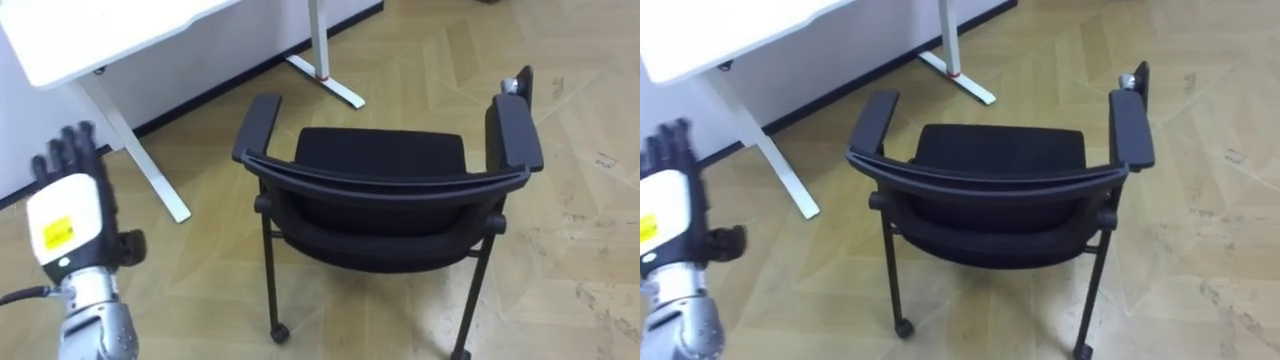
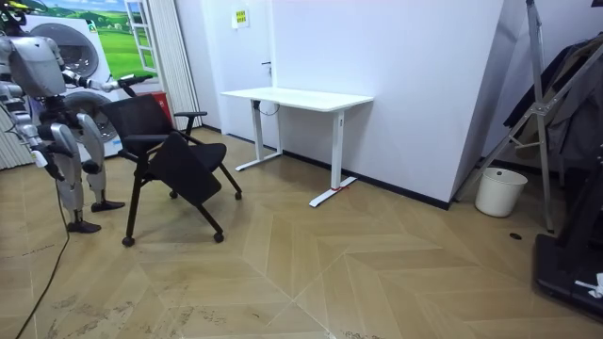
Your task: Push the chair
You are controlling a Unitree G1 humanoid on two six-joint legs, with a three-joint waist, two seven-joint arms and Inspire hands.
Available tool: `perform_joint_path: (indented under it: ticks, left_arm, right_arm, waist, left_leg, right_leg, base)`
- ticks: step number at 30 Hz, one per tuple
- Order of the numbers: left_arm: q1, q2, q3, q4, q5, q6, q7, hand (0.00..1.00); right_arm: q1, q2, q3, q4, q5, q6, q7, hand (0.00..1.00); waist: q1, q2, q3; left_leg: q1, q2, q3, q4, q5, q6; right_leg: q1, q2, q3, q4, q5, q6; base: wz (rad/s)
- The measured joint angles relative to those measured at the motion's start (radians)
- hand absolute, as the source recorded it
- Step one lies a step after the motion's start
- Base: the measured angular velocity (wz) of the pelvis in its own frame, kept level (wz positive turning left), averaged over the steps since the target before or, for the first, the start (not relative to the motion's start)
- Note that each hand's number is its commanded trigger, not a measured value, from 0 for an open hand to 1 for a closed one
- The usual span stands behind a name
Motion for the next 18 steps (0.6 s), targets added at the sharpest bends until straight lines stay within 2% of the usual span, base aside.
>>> perform_joint_path:
  ticks: [4, 5, 8, 13, 18]
  left_arm:
    - [0.001, 0.0, -0.1, 0.009, 0.022, 0.003, -0.007, 0.0]
    - [0.003, 0.0, -0.129, 0.011, 0.046, 0.01, -0.017, 0.0]
    - [0.003, -0.001, -0.173, 0.011, 0.106, 0.032, -0.047, 0.0]
    - [0.003, 0.0, -0.209, 0.008, 0.131, 0.067, -0.074, 0.0]
    - [0.003, 0.007, -0.247, 0.008, 0.161, 0.068, -0.097, 0.0]
  right_arm:
    - [-0.003, 0.005, 0.022, -0.004, -0.005, -0.015, 0.008, 0.0]
    - [-0.007, 0.005, 0.023, -0.003, -0.005, -0.015, 0.009, 0.0]
    - [-0.011, 0.003, 0.04, -0.001, 0.0, -0.012, 0.011, 0.0]
    - [-0.032, -0.002, 0.04, 0.013, -0.017, -0.004, 0.018, 0.0]
    - [-0.041, -0.02, 0.06, 0.019, -0.019, 0.002, 0.024, 0.0]
  waist:
    - [-0.012, -0.004, -0.0019]
    - [-0.012, -0.001, -0.0042]
    - [-0.014, -0.005, -0.0041]
    - [-0.037, -0.002, -0.0072]
    - [-0.041, 0.008, -0.0087]
  left_leg:
    - [-0.002, 0.0, 0.006, 0.001, 0.0, 0.0]
    - [-0.004, 0.0, 0.009, 0.001, 0.0, 0.0]
    - [-0.005, 0.0, 0.012, 0.002, 0.0, 0.0]
    - [-0.017, 0.0, 0.011, 0.007, 0.0, 0.0]
    - [-0.018, 0.0, 0.011, 0.007, 0.0, 0.0]
  right_leg:
    - [-0.005, 0.0, 0.007, 0.0, 0.0, 0.0]
    - [-0.01, 0.0, 0.01, 0.0, 0.0, 0.0]
    - [-0.018, 0.0, 0.017, 0.002, 0.0, -0.001]
    - [-0.021, 0.0, 0.022, 0.001, 0.0, -0.001]
    - [-0.021, 0.0, 0.022, 0.001, 0.0, -0.001]
  base:
    - [-0.05]
    - [-0.08]
    - [-0.05]
    - [0.01]
    - [0.0]
